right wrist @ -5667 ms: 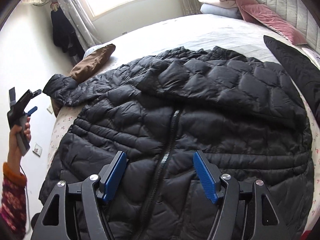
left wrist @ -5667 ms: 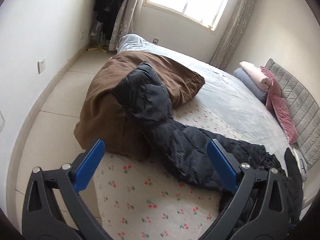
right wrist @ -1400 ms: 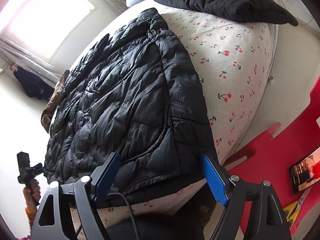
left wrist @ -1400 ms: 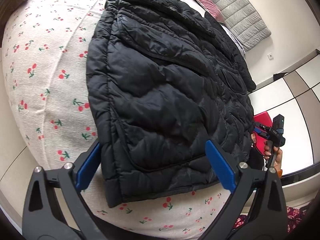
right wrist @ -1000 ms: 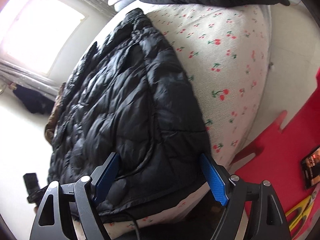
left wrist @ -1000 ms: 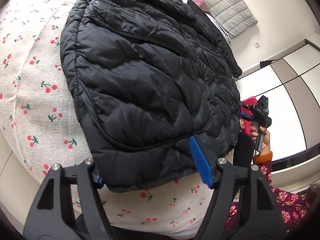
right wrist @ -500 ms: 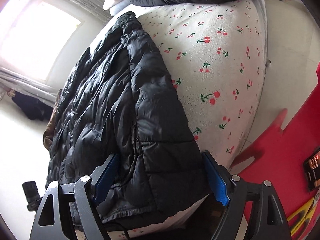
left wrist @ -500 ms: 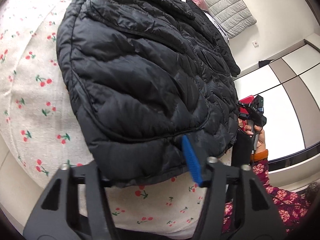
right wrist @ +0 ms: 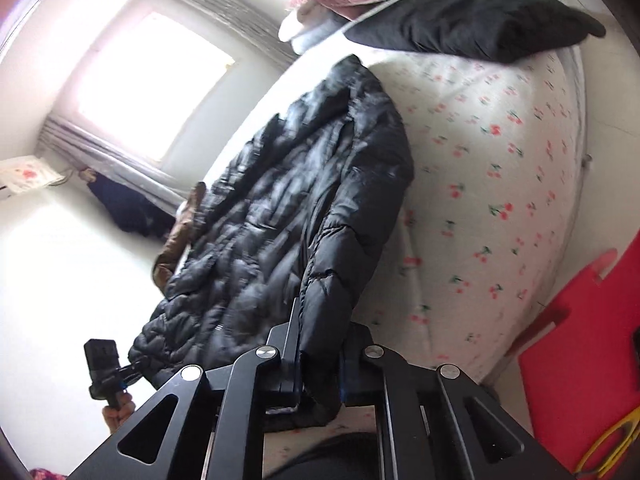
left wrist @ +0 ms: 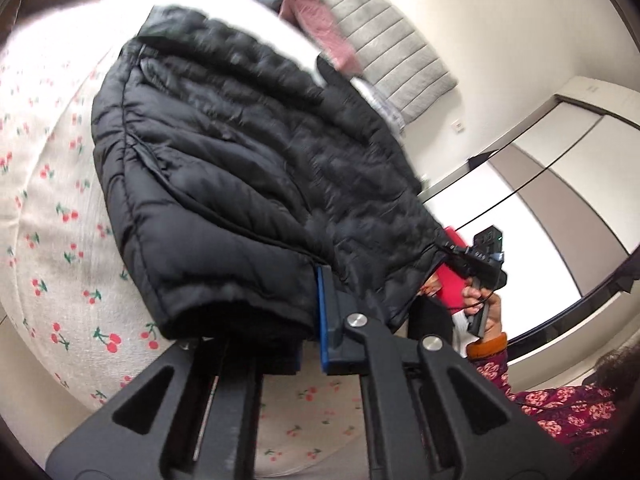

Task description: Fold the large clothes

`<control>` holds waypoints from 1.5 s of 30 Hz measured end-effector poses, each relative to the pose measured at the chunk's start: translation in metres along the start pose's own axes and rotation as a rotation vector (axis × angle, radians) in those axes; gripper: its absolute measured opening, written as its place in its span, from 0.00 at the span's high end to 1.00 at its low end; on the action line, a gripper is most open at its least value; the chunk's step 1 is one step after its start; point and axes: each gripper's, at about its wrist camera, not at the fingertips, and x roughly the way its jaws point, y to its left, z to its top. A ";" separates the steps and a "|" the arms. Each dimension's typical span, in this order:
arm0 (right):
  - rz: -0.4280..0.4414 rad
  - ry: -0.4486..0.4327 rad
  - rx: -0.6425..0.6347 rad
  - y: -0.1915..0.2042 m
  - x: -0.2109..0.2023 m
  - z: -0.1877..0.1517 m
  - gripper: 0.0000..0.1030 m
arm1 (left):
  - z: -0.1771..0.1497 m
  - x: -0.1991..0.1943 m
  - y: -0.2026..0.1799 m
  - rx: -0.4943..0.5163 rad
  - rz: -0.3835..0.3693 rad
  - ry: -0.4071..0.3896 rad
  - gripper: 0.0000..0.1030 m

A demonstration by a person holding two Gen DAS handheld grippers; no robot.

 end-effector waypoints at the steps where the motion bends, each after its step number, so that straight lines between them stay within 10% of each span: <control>1: 0.013 -0.010 -0.013 0.006 -0.004 0.001 0.89 | 0.001 -0.008 -0.004 0.008 -0.020 -0.024 0.94; 18: 0.156 -0.269 -0.247 0.120 -0.094 0.022 0.90 | 0.009 -0.175 -0.072 0.234 -0.361 -0.463 0.99; 22: 0.138 -0.277 -0.253 0.124 -0.085 0.041 0.90 | 0.026 -0.193 -0.070 0.284 -0.185 -0.543 0.99; 26: 0.116 -0.215 -0.223 0.118 -0.045 0.062 0.90 | 0.051 -0.162 -0.034 0.147 -0.018 -0.436 0.86; 28: 0.106 -0.199 -0.236 0.118 -0.033 0.064 0.90 | 0.058 -0.140 -0.010 0.058 0.093 -0.335 0.39; 30: 0.117 -0.192 -0.246 0.120 -0.034 0.059 0.90 | 0.055 -0.118 0.010 -0.002 0.162 -0.248 0.28; 39: 0.088 -0.180 -0.234 0.105 -0.043 0.043 0.90 | -0.023 -0.042 0.064 -0.274 0.185 0.192 0.28; 45: 0.090 -0.175 -0.204 0.095 -0.041 0.035 0.89 | -0.048 -0.051 0.043 -0.305 0.096 0.254 0.28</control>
